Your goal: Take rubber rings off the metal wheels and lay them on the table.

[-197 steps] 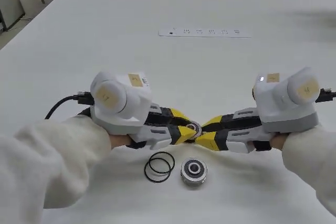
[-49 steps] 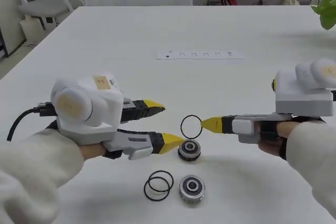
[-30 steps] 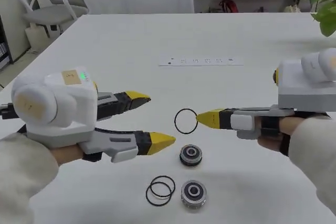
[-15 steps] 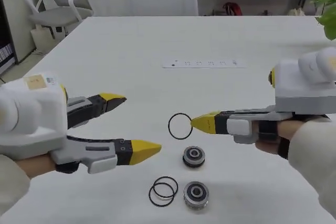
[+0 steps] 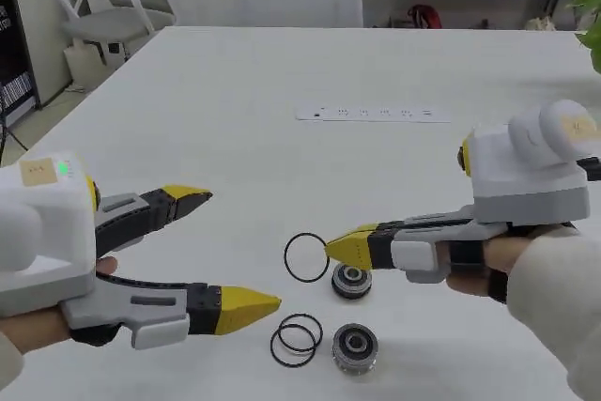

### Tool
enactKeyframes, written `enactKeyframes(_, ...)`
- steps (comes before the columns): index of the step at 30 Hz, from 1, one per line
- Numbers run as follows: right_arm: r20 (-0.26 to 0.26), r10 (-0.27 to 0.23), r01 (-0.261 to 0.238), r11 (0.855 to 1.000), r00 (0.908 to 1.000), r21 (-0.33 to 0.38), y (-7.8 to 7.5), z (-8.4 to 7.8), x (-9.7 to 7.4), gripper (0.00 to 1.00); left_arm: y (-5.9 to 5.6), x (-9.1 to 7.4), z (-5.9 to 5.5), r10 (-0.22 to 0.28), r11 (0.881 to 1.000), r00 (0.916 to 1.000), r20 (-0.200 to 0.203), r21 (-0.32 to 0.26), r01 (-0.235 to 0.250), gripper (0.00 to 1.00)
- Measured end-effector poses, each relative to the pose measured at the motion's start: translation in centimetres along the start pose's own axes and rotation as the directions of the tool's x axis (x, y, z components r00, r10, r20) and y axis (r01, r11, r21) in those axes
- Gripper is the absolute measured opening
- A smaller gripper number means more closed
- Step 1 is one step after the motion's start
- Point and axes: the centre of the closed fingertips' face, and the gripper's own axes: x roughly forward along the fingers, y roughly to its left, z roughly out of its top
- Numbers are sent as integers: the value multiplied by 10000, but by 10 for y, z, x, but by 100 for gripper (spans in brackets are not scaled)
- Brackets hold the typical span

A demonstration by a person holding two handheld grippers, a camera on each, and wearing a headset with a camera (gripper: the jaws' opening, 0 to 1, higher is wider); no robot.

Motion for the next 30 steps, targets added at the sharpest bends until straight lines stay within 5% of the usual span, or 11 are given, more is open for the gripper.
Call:
enactKeyframes(7, -595, 292, -300, 9995, 9978, -116, 9, -15, 9, 0, -6, 3, -3, -235, 9997, 9997, -102, 35, 235, 99)
enactKeyframes(18, -1382, 711, -740, 9971, 9879, -163, 21, -37, 19, 0, -14, 4, -9, -571, 9983, 9979, -315, 58, 573, 100)
enactKeyframes(30, -2388, 1283, -1302, 9915, 9626, 80, 34, -71, 30, 0, -19, 4, -13, -780, 9970, 9958, -490, -21, 780, 100)
